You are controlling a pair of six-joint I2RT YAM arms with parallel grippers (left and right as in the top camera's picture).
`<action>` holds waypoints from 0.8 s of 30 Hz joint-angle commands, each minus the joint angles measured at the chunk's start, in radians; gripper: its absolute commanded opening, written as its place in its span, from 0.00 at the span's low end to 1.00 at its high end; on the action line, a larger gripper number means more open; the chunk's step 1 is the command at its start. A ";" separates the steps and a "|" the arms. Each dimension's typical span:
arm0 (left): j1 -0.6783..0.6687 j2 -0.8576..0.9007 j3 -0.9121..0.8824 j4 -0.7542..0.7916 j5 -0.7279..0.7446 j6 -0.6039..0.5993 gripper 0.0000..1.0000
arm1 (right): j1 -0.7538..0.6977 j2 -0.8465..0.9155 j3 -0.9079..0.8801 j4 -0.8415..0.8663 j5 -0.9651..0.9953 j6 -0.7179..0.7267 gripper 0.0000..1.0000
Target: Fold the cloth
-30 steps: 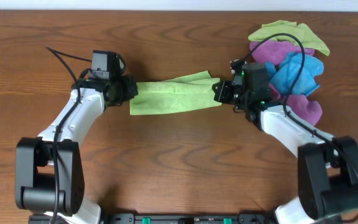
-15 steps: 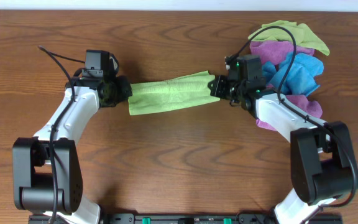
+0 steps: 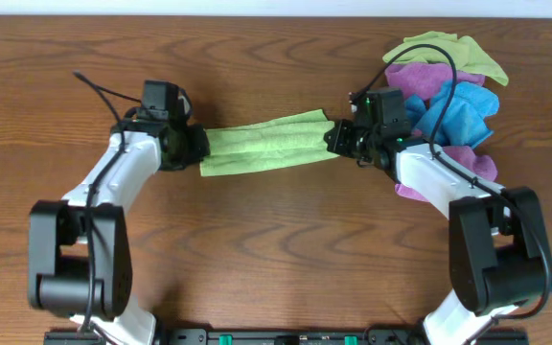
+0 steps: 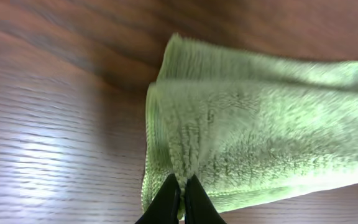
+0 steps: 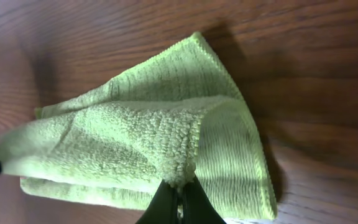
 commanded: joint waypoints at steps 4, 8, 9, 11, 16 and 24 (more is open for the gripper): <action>-0.013 0.050 0.020 0.007 -0.022 -0.005 0.06 | -0.018 0.008 0.011 0.029 0.056 0.000 0.01; -0.013 0.051 0.020 0.019 -0.026 -0.005 0.06 | -0.019 0.013 0.011 0.038 0.075 -0.001 0.01; -0.013 0.051 0.020 0.022 -0.026 -0.005 0.06 | -0.018 0.013 0.011 0.037 0.075 -0.001 0.01; -0.013 0.051 0.020 0.027 -0.026 -0.005 0.06 | -0.018 0.016 0.011 0.035 0.075 -0.009 0.01; -0.010 0.048 0.024 0.022 -0.026 0.005 0.64 | -0.019 0.018 0.011 0.018 0.078 -0.008 0.86; 0.020 -0.016 0.144 -0.119 -0.018 0.053 0.63 | -0.057 -0.029 0.016 0.008 -0.069 -0.012 0.01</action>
